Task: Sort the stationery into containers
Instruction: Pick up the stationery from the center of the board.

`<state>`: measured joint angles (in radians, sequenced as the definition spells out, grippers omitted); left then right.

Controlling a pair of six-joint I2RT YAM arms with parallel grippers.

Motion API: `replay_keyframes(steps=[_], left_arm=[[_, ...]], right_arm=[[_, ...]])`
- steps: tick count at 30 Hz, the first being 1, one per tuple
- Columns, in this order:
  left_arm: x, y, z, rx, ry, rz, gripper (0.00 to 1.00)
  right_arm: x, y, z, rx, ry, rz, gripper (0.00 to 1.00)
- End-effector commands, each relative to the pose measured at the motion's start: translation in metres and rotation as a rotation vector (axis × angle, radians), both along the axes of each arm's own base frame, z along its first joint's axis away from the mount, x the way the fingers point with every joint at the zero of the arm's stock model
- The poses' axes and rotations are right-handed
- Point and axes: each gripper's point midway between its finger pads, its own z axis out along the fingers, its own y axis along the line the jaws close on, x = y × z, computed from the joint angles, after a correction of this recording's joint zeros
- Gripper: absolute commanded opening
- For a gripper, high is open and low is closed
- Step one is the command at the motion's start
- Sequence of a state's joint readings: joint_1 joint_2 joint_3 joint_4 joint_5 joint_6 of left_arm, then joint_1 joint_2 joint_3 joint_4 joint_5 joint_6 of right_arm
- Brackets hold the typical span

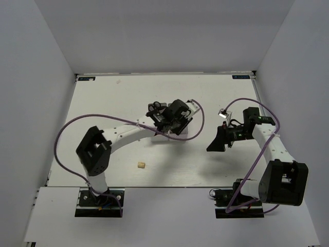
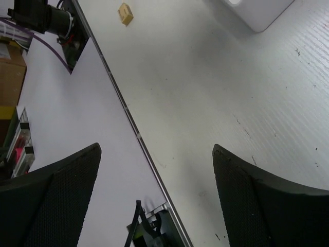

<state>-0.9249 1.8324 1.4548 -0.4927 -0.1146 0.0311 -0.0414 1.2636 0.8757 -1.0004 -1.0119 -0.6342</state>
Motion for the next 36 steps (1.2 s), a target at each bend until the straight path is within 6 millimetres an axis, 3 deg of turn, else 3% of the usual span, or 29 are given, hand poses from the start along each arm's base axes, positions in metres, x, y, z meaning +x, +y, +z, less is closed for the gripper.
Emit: replay_keyframes(steps=[1, 3, 4, 5, 6, 7, 8, 9, 10, 11, 12, 13, 14, 15, 16, 17, 18, 19, 20, 21, 22, 23, 24, 25, 27, 30, 32, 35, 36], left_arm=[[-0.012, 0.012, 0.061, -0.128, -0.110, 0.081, 0.41], [-0.029, 0.026, 0.069, -0.169, -0.115, 0.128, 0.26], [-0.038, 0.040, 0.072, -0.209, -0.124, 0.174, 0.10], [-0.051, 0.057, 0.070, -0.242, -0.109, 0.216, 0.02], [-0.056, 0.067, 0.070, -0.262, -0.107, 0.246, 0.00], [-0.065, 0.088, 0.104, -0.359, -0.151, 0.286, 0.00], [-0.075, 0.112, 0.070, -0.319, -0.102, 0.371, 0.00], [-0.082, 0.132, 0.064, -0.292, -0.092, 0.415, 0.00], [-0.086, 0.167, 0.079, -0.349, -0.157, 0.502, 0.11], [-0.093, 0.187, 0.073, -0.361, -0.127, 0.601, 0.31], [-0.100, 0.209, 0.067, -0.330, -0.126, 0.655, 0.56], [-0.102, 0.242, 0.085, -0.430, -0.206, 0.769, 0.89], [-0.113, 0.264, 0.070, -0.374, -0.198, 0.816, 0.98], [-0.119, 0.280, 0.073, -0.402, -0.222, 0.848, 1.00], [-0.122, 0.296, 0.080, -0.448, -0.256, 0.900, 1.00], [-0.126, 0.313, 0.074, -0.413, -0.278, 0.948, 1.00], [-0.131, 0.328, 0.069, -0.408, -0.296, 0.986, 1.00], [-0.134, 0.334, 0.070, -0.419, -0.306, 0.993, 1.00], [-0.137, 0.341, 0.061, -0.393, -0.313, 1.001, 1.00], [-0.139, 0.346, 0.057, -0.379, -0.315, 1.011, 1.00], [-0.139, 0.346, 0.055, -0.370, -0.314, 1.006, 1.00], [-0.141, 0.346, 0.050, -0.357, -0.309, 0.994, 1.00], [-0.141, 0.348, 0.046, -0.323, -0.316, 0.981, 1.00], [-0.142, 0.348, 0.044, -0.311, -0.314, 0.975, 1.00], [-0.141, 0.348, 0.039, -0.258, -0.321, 0.947, 1.00], [-0.139, 0.350, 0.039, -0.209, -0.338, 0.935, 1.00], [-0.138, 0.354, 0.041, -0.189, -0.359, 0.941, 1.00], [-0.140, 0.364, 0.040, -0.164, -0.382, 0.965, 0.98], [-0.140, 0.371, 0.043, -0.184, -0.409, 1.005, 0.91]], right_arm=[[0.004, 0.003, 0.016, 0.048, -0.009, -0.009, 0.90], [0.003, 0.006, 0.020, 0.096, -0.023, 0.005, 0.90], [-0.003, 0.010, 0.024, 0.129, -0.010, 0.026, 0.90], [-0.007, 0.012, 0.029, 0.142, 0.008, 0.042, 0.89], [-0.010, 0.014, 0.031, 0.163, -0.020, 0.079, 0.79], [-0.011, 0.016, 0.034, 0.184, -0.019, 0.094, 0.35], [-0.012, 0.022, 0.038, 0.185, -0.049, 0.147, 0.00], [-0.014, 0.023, 0.034, 0.147, -0.052, 0.178, 0.00], [-0.021, 0.034, 0.035, 0.134, -0.072, 0.251, 0.00], [-0.019, 0.038, 0.033, 0.114, -0.075, 0.263, 0.00], [-0.017, 0.040, 0.027, 0.059, -0.099, 0.283, 0.00], [-0.024, 0.051, 0.030, 0.046, -0.124, 0.353, 0.00], [-0.026, 0.063, 0.021, -0.025, -0.165, 0.422, 0.00], [-0.030, 0.069, 0.018, -0.056, -0.169, 0.451, 0.03], [-0.042, 0.084, 0.015, -0.081, -0.196, 0.535, 0.19], [-0.036, 0.096, 0.013, -0.104, -0.249, 0.554, 0.24], [-0.051, 0.107, -0.010, -0.221, -0.246, 0.657, 0.34], [-0.044, 0.119, -0.003, -0.244, -0.272, 0.657, 0.46], [-0.035, 0.121, -0.022, -0.349, -0.272, 0.660, 0.61], [-0.035, 0.127, -0.026, -0.380, -0.268, 0.680, 0.74], [-0.039, 0.154, -0.032, -0.411, -0.281, 0.745, 0.87], [-0.028, 0.157, -0.040, -0.503, -0.307, 0.717, 0.90], [-0.031, 0.175, -0.032, -0.503, -0.351, 0.745, 0.90], [-0.033, 0.190, -0.041, -0.531, -0.338, 0.758, 0.90], [-0.026, 0.211, -0.037, -0.566, -0.410, 0.741, 0.90], [-0.018, 0.239, -0.046, -0.600, -0.453, 0.686, 0.90], [-0.014, 0.254, -0.043, -0.580, -0.457, 0.656, 0.90], [-0.016, 0.268, -0.057, -0.607, -0.407, 0.604, 0.90], [-0.018, 0.273, -0.055, -0.610, -0.412, 0.592, 0.87]])
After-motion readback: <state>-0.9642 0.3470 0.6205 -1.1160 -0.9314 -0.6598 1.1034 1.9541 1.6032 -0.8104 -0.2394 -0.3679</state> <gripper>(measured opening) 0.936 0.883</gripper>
